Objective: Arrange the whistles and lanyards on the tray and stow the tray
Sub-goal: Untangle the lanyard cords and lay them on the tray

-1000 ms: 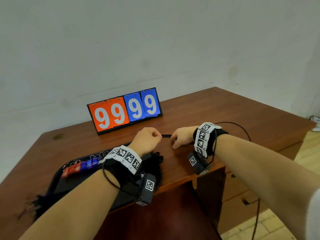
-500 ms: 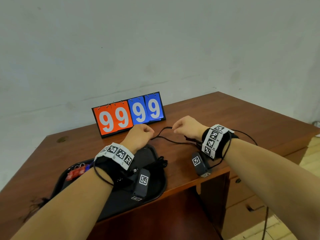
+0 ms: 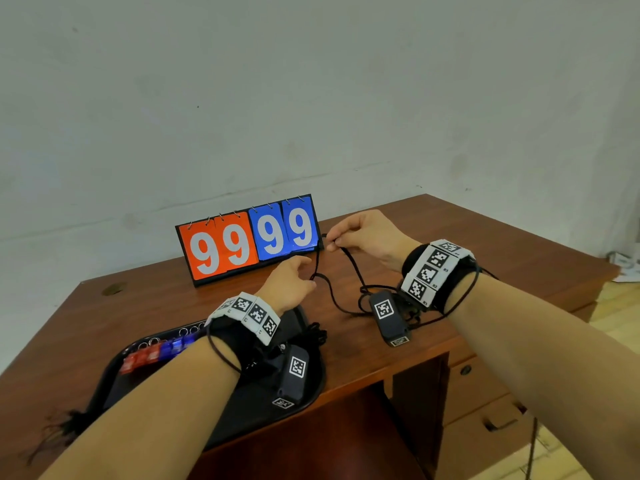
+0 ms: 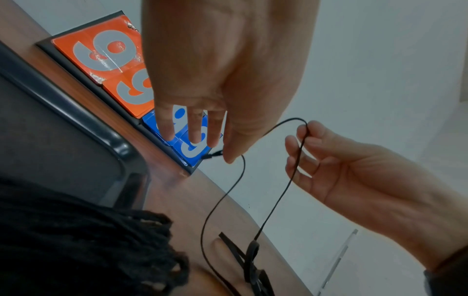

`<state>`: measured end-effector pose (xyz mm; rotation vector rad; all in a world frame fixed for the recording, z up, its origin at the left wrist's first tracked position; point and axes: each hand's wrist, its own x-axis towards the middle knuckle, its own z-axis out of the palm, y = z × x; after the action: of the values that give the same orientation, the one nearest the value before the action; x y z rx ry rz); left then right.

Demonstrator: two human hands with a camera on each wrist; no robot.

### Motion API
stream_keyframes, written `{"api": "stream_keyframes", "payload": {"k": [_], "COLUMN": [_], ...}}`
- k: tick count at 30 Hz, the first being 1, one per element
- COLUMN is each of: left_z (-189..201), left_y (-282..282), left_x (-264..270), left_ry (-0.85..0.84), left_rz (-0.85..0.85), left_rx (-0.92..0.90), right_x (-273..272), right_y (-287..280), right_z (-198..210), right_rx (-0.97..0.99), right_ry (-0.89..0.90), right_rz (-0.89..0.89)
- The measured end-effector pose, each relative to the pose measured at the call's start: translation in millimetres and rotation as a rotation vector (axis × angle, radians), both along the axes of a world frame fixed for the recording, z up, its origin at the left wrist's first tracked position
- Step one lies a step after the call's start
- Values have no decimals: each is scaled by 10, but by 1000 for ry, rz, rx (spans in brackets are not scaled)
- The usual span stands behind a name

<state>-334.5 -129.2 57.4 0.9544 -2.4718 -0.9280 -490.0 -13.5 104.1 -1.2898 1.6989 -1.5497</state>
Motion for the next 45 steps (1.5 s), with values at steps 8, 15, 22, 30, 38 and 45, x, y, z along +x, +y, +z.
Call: {"api": "stream_keyframes", "payload": {"k": [8,15,22,30,38,45], "left_z": [-26,166,321,401,372,377], "left_y": [3,36,56,-125,-478,-714], "left_x": [-127,-69,-3,211,616,947], "left_ry": [-33,71,53,180,381,447], "left_rz": [-23,-7,-22,55,246,373], "left_rx": [-69,-59,-173,-147,59,48], "right_x": [-57,-234,34,218,41,-184], "right_y": [40,-4,-293,-382,-297,-178], "right_z": [5,-257,-323,-301,-214,-177], "right_rx": [-17,138,188,206,159,124], "right_ry": [-5,208,307,314,273,202], "right_rz": [-34,-42,184,237,25,-90]}}
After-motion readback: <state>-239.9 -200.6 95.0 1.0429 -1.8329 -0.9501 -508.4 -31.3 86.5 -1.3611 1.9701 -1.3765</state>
